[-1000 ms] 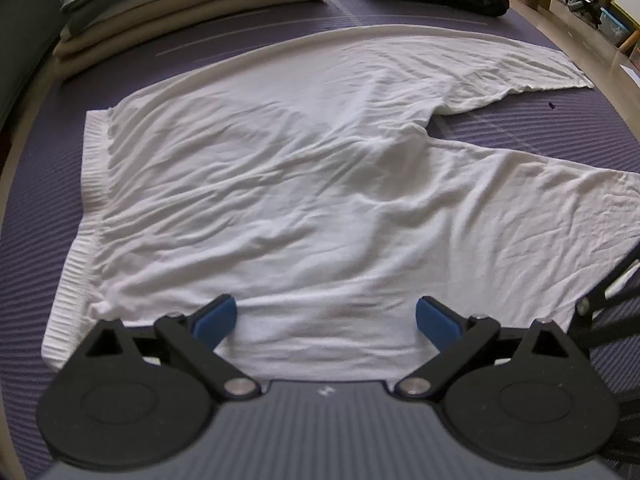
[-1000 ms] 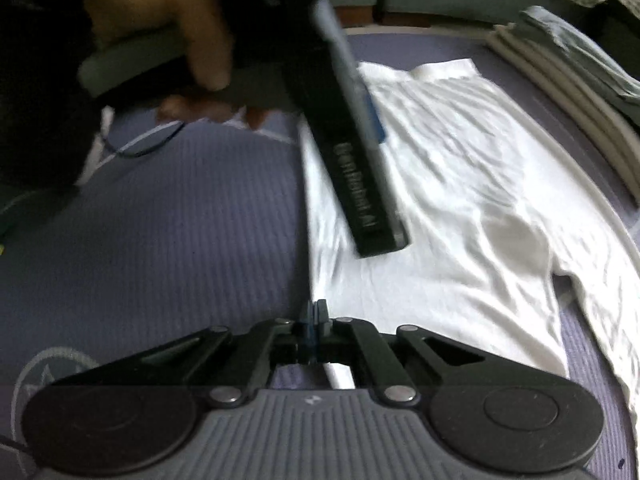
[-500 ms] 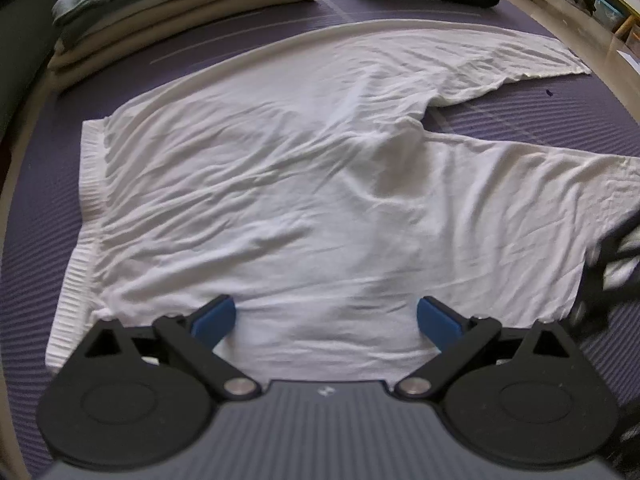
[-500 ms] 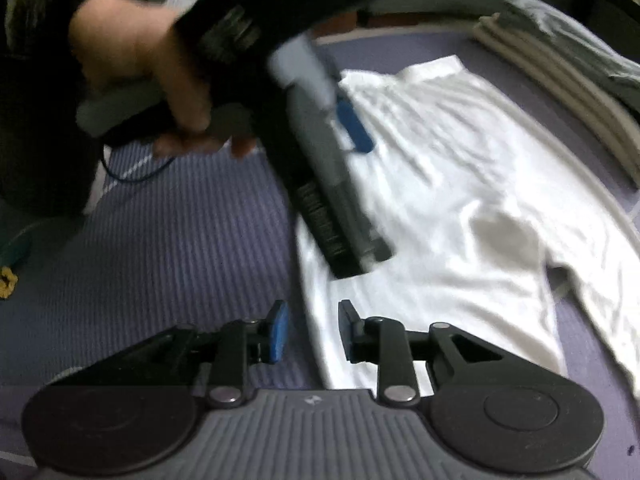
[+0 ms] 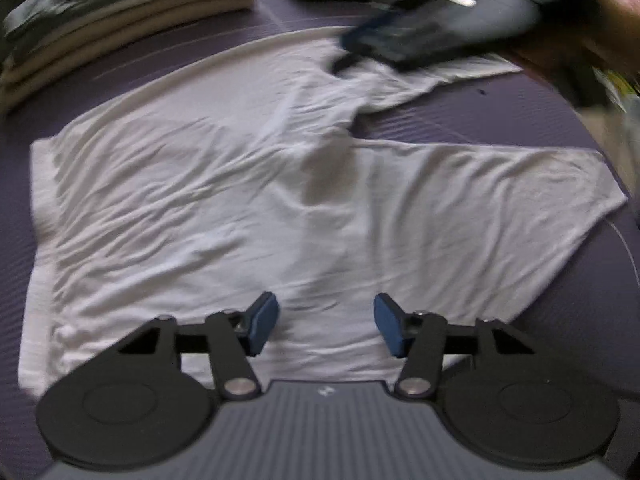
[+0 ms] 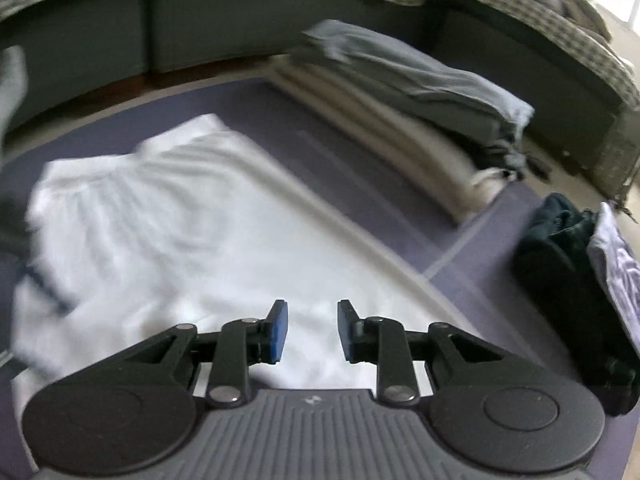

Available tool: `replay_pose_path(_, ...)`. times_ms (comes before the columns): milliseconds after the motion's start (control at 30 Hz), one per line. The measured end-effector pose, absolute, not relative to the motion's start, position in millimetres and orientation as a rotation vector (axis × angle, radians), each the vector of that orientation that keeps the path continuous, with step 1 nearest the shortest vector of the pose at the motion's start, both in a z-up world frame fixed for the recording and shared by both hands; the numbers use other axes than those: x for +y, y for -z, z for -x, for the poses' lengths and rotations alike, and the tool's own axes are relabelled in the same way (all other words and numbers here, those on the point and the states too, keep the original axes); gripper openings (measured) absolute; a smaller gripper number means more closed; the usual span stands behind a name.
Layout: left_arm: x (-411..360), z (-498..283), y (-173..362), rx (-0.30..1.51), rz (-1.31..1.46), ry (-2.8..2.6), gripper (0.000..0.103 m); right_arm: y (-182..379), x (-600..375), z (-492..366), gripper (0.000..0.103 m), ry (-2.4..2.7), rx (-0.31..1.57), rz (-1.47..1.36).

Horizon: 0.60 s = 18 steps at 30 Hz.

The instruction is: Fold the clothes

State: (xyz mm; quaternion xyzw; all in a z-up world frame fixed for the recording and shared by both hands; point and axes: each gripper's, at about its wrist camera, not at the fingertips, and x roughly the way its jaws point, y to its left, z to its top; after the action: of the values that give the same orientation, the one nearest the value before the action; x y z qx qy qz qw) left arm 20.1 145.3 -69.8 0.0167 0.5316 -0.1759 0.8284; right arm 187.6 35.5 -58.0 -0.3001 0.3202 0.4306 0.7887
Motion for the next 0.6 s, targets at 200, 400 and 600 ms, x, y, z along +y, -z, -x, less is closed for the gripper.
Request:
replay_pose_path(200,140,-19,73,1.13,-0.049,0.427,0.054,81,51,-241,0.026,-0.853,0.665,0.637)
replay_pose_path(400,139,-15,75,1.108,-0.077,0.448,0.055,98,70,-265,0.023,-0.874,0.655,0.641)
replay_pose_path(600,139,-13,75,1.098,-0.081,0.464,0.06,101,78,-270,0.0,-0.903,0.656,0.66)
